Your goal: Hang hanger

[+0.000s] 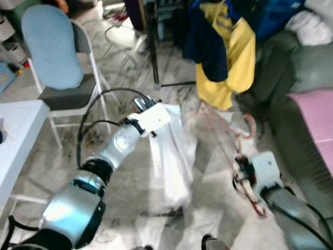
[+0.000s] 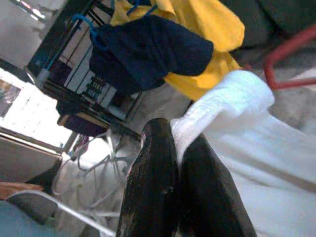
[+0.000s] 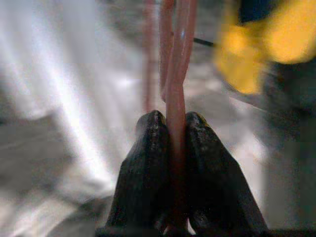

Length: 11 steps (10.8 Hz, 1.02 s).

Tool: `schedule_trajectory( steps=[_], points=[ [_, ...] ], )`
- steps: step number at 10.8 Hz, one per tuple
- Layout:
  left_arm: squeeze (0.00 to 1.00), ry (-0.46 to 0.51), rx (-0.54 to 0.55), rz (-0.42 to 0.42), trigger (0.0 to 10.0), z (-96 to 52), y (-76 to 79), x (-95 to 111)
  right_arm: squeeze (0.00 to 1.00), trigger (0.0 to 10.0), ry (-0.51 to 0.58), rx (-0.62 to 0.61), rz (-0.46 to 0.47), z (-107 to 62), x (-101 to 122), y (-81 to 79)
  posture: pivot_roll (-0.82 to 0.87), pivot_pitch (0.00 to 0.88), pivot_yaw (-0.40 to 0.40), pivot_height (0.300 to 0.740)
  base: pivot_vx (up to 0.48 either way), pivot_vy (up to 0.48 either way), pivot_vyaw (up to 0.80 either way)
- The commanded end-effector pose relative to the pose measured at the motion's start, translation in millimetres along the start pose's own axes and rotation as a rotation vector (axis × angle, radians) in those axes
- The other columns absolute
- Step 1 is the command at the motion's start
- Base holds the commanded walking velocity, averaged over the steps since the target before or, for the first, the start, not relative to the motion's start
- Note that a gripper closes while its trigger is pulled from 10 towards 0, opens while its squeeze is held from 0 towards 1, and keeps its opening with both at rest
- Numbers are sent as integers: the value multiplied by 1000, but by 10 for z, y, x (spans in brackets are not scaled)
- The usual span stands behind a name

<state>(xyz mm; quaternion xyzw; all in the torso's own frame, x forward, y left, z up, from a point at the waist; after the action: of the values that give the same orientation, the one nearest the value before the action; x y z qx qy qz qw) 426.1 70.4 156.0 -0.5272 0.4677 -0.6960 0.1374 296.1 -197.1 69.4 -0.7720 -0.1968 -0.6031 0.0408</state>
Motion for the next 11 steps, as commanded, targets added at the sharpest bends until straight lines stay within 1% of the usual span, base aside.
schedule_trajectory(
  steps=[1,2,3,4,5,7,9,10,11],
  points=[
    [0,-9,6,36,10000,1,-54,-21,0,10000,31,111,6,-31,98,-193,-234,205,161,740,0,0,0],
    [0,-9,-6,85,10000,-2,-36,-27,0,10000,28,157,6,-125,131,-234,-240,207,167,740,0,0,0],
    [0,-19,-10,158,10000,-11,-18,-58,0,10000,3,159,-17,-248,113,-147,-243,208,169,740,0,0,0],
    [0,-31,7,189,10000,-14,-50,-81,0,10000,-11,169,-18,-301,95,-124,-240,209,168,740,0,0,0],
    [0,-43,24,200,10000,-22,-85,-108,0,10000,-26,214,-10,-350,92,-162,-238,209,168,740,0,0,0],
    [0,-55,49,229,10000,-39,-133,-146,0,10000,-48,284,1,-376,106,-274,-229,211,168,740,0,0,0],
    [0,-38,43,199,10000,-48,-123,-132,0,10000,-67,315,4,-393,86,-337,-222,213,167,740,0,0,0],
    [0,24,18,148,10000,-51,-85,-46,0,10000,-75,325,7,-390,64,-357,-220,214,170,740,0,0,0],
    [0,119,-31,108,10000,-67,-17,88,0,10000,-109,307,-27,-370,2,-327,-217,214,173,740,0,0,0]
  ],
)
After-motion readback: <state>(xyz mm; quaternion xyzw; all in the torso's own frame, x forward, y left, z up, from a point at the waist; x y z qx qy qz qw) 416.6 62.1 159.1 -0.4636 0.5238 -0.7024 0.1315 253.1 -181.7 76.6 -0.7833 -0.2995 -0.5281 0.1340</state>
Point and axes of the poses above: a point about 5 cm out from each wrist's last joint towards the gripper, its own z axis pointing out of the wrist towards the gripper, its own x axis along the axis of the wrist's last joint, y = z × x, the point moved 5 cm from there along z, pointing out of the wrist towards the gripper, and after that the axes turned 4 degrees about z, right-handed, at the moved point
